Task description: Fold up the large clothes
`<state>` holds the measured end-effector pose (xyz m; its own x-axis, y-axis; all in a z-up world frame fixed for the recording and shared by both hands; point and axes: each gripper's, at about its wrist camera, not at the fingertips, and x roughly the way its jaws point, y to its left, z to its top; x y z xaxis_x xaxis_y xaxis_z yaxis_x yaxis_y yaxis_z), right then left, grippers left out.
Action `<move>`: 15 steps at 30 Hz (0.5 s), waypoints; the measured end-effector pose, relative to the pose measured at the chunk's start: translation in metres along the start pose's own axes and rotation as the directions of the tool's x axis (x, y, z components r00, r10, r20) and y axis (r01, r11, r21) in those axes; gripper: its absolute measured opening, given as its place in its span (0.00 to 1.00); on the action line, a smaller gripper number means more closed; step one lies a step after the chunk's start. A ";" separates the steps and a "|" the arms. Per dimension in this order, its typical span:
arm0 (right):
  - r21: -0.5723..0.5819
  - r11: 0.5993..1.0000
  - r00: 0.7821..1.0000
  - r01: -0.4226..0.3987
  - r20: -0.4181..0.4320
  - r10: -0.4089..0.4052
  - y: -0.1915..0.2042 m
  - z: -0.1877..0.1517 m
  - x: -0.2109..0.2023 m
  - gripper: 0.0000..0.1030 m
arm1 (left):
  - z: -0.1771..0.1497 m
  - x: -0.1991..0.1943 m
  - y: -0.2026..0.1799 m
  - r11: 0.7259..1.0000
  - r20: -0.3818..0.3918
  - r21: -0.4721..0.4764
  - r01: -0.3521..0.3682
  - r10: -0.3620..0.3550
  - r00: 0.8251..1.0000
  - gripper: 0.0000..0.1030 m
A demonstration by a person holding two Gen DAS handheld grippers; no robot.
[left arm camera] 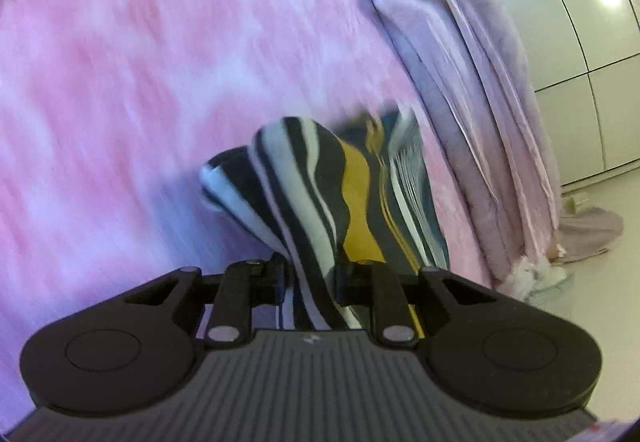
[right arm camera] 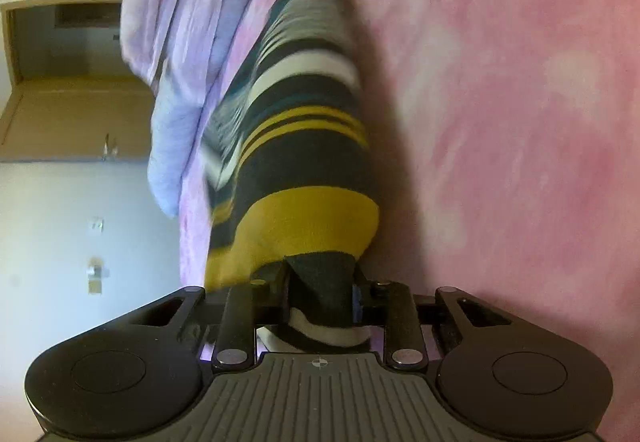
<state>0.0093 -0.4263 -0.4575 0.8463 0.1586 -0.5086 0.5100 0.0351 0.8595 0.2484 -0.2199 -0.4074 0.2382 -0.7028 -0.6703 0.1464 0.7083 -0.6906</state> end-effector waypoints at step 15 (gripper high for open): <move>-0.115 0.983 0.987 0.143 0.096 -0.132 0.014 0.126 -0.013 0.81 | -0.019 -0.017 0.054 0.992 -0.151 -0.120 0.030 -0.048 0.987 0.61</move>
<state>0.0253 -0.5522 -0.4450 0.7824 0.0567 -0.6201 0.6045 0.1701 0.7782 0.2343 -0.1709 -0.4386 0.0829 -0.7382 -0.6695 0.0371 0.6736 -0.7381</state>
